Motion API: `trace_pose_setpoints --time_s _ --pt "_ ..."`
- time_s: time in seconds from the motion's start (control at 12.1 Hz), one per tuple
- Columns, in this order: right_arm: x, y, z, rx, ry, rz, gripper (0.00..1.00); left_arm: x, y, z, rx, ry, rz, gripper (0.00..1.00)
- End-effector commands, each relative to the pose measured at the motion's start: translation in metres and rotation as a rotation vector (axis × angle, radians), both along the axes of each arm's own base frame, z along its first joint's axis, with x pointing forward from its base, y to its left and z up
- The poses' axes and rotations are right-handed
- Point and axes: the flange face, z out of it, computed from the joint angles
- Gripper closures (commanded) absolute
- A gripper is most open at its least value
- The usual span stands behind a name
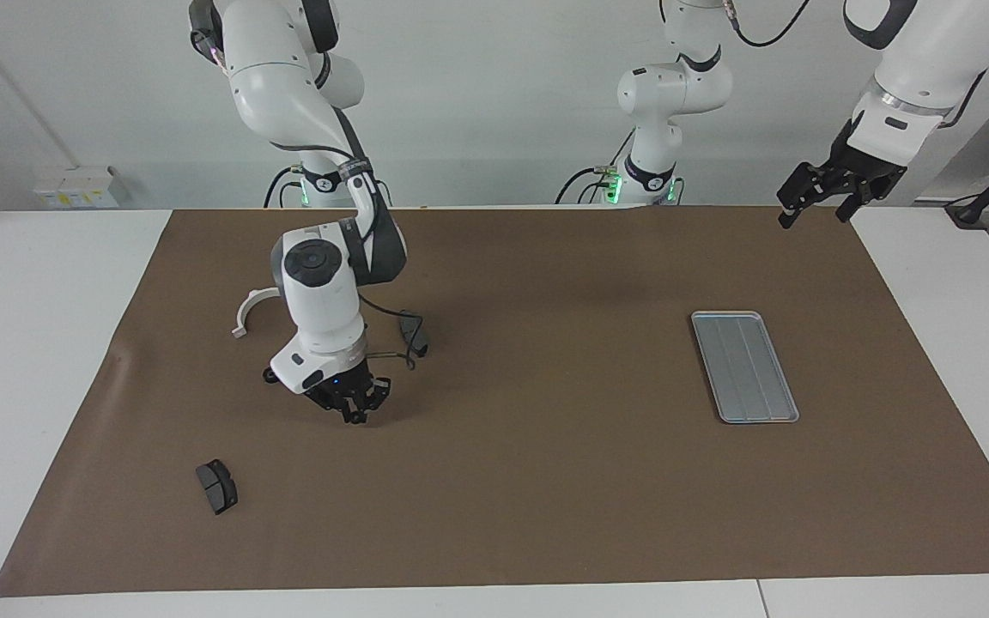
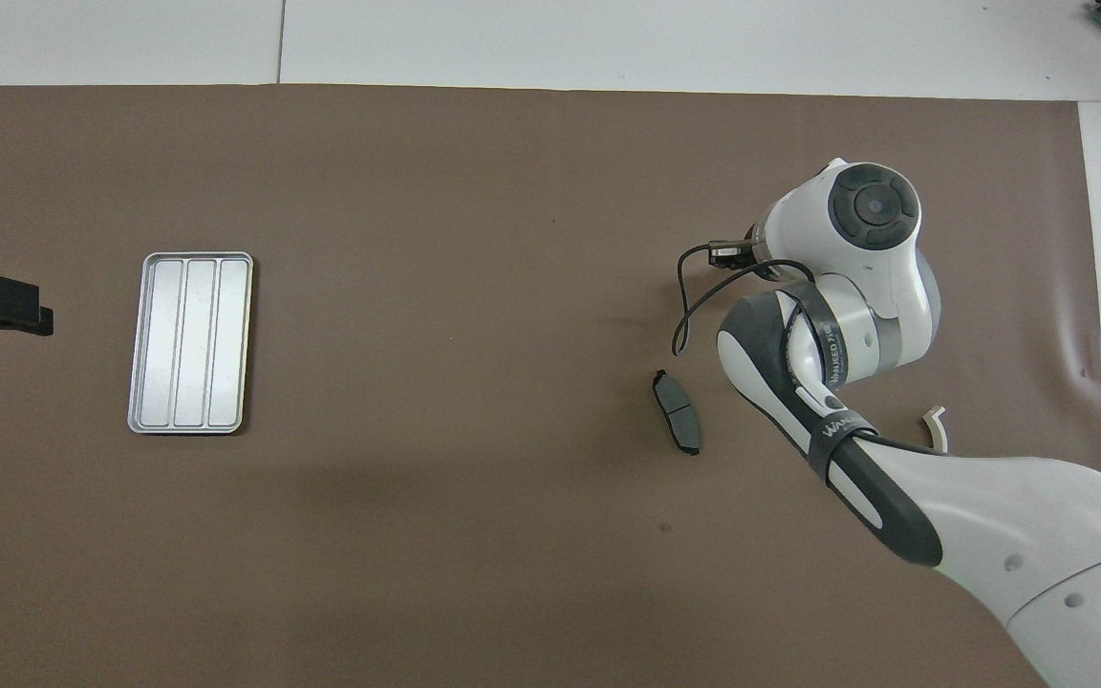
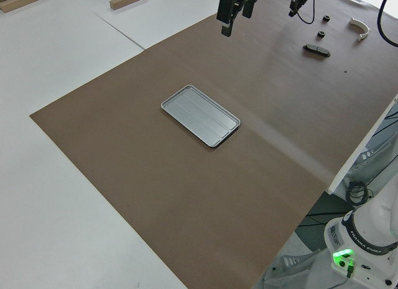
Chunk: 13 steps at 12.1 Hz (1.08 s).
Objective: Place bearing gear from tray to pile
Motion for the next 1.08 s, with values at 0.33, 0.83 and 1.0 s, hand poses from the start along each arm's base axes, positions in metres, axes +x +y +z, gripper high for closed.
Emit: trace_pose_setpoints --time_s 0.33,0.83,1.0 --pt "0.003 -0.053 -0.02 0.016 0.012 0.03 0.72 0.0 0.001 0.004 0.014 -0.013 -0.01 0.0" --pt "0.003 -0.067 0.049 0.013 -0.054 0.0 0.0 0.001 0.003 0.007 0.016 -0.035 -0.007 0.0" --pt "-0.006 -0.08 0.094 0.005 -0.062 -0.022 0.0 0.003 0.004 0.007 0.014 -0.044 -0.005 0.0"
